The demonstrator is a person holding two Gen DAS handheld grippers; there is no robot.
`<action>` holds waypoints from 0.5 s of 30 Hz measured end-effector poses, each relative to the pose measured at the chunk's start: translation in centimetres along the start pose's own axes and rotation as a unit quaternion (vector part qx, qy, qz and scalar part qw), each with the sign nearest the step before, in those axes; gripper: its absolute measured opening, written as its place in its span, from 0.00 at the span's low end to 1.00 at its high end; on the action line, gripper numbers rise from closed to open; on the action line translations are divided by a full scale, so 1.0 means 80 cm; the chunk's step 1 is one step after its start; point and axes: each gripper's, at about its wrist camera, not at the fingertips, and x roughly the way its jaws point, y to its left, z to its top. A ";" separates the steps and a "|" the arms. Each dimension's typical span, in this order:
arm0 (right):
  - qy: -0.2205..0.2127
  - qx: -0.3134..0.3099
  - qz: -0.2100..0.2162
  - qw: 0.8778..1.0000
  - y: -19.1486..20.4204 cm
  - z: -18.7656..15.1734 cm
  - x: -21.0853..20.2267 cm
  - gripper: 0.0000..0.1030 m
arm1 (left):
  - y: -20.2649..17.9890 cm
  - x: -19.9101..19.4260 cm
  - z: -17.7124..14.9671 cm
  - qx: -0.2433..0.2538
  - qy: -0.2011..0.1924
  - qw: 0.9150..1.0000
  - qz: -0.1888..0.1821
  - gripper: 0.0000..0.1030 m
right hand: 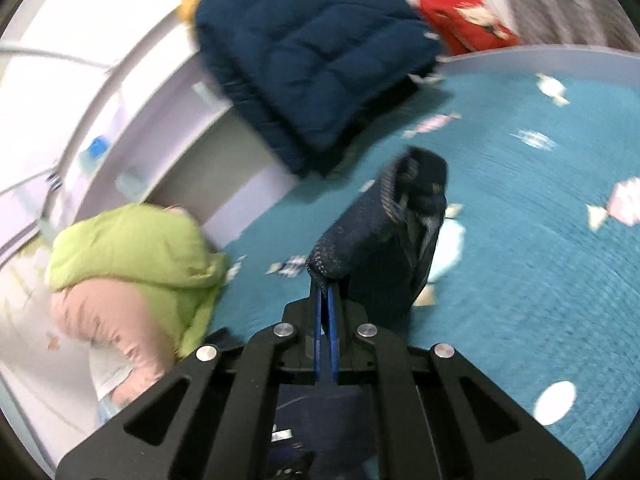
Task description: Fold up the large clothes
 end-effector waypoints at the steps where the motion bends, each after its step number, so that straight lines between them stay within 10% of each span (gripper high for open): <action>1: 0.003 -0.013 0.011 1.000 0.018 -0.003 0.001 0.03 | 0.012 -0.024 -0.002 -0.011 -0.025 1.000 -0.015 0.31; 9: 0.090 -0.124 0.125 0.980 0.216 -0.101 0.071 0.03 | 0.178 -0.166 -0.054 -0.119 -0.093 0.985 0.079 0.31; 15: 0.212 -0.169 0.091 0.958 0.283 -0.242 0.164 0.05 | 0.295 -0.229 -0.102 -0.185 -0.095 0.968 0.138 0.31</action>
